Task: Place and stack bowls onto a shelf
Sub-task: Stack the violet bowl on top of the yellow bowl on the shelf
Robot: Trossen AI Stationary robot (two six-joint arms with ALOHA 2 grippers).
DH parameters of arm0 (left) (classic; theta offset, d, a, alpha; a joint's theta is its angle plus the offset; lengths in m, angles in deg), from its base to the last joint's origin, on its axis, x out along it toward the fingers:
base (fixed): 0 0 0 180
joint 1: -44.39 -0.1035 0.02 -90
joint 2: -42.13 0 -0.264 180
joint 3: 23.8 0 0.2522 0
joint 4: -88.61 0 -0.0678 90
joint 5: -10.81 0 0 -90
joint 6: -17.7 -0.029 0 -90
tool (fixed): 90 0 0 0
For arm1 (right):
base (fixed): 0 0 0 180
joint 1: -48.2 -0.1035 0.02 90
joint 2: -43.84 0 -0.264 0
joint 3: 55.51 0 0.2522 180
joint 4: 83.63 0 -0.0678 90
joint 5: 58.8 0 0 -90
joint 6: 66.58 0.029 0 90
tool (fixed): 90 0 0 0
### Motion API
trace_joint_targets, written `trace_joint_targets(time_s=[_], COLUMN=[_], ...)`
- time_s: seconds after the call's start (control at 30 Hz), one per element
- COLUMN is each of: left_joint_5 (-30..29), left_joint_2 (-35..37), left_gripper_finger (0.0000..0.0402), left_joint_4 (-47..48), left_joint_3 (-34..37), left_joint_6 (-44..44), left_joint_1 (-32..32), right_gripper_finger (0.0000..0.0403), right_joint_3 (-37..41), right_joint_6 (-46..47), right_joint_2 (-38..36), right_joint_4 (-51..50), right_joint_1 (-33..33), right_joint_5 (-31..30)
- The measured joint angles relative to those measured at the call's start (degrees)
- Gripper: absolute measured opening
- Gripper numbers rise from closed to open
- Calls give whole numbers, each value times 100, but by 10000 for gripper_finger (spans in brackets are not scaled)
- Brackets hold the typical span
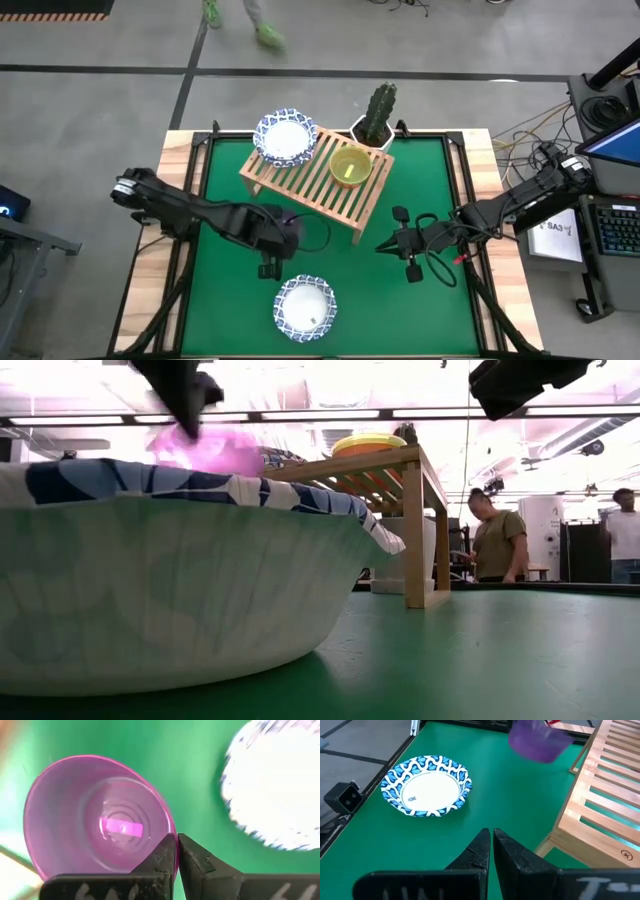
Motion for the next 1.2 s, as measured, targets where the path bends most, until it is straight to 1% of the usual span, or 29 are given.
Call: trace_joint_targets(time_s=[0.13,0.23,0.3,0.4,0.47,0.57,0.67,0.73,0.97,1.1,1.2], left_joint_5=[-388,-923,-1180,-1267,-1270,-1268,-1217,-1133,-798,-393,-394], left_joint_2=[0,-18,-20,-17,-22,-22,-26,-25,-106,-370,-616], left_gripper_finger=[0,0,0,0,0,0,0,0,0,0,0], left_joint_4=[104,111,25,-375,-636,-1279,-1785,-2126,-2590,-2982,-3055], left_joint_3=[-1029,-1650,-1968,-2238,-2314,-2290,-2193,-2095,-2000,-1998,-1998], left_joint_6=[-618,-1204,-1598,-2215,-2562,-3024,-3293,-3387,-3423,-3490,-3651], left_joint_1=[-13,-50,-122,-353,-549,-890,-1230,-1435,-1966,-2104,-2138], right_gripper_finger=[12,12,12,12,12,12,12,12,12,12,12], right_joint_3=[0,0,0,0,0,0,0,0,0,2,2], right_joint_6=[13,13,9,12,9,10,4,-2,-111,-134,-134], right_joint_2=[0,0,0,0,0,0,0,0,0,0,0], right_joint_4=[-51,-58,-62,-69,-69,-69,-69,-69,-71,-77,-77], right_joint_1=[-2,-2,0,0,-2,-1,0,-2,0,0,0], right_joint_5=[0,0,0,0,0,0,0,0,-2,-2,-2])
